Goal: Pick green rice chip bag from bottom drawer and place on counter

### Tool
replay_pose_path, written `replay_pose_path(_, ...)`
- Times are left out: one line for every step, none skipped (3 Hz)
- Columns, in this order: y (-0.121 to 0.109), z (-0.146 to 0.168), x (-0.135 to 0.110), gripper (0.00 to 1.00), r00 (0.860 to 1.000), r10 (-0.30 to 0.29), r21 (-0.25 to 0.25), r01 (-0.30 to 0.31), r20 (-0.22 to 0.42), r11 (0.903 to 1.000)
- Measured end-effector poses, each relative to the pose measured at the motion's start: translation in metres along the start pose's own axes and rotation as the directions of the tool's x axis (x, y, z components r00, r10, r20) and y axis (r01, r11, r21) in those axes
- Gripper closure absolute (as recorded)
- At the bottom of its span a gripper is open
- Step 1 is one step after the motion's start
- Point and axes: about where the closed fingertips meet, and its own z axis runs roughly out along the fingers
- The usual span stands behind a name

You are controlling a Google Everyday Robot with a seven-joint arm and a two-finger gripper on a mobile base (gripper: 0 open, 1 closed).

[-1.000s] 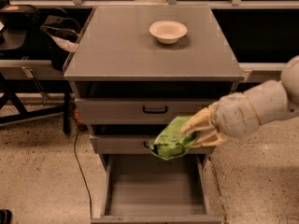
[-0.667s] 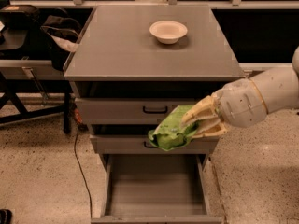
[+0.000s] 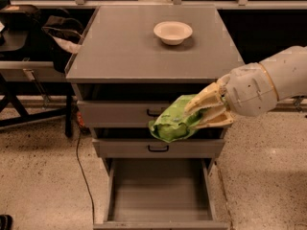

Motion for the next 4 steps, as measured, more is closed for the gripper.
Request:
replay_pose_path(-0.025, -0.014, -0.008, 1.0, 1.0, -0.013, 0.019, 0.013, -0.015, 0.9997)
replay_pose_path(-0.056, -0.035, -0.013, 1.0, 0.998, -0.045, 0.054, 0.047, -0.038, 0.9975)
replay_pose_path(-0.088, -0.054, -0.003, 1.0, 0.995, -0.068, 0.091, 0.074, -0.071, 0.9931)
replay_pose_path(-0.116, -0.069, 0.016, 1.0, 0.99, -0.071, 0.116, 0.085, -0.118, 0.9895)
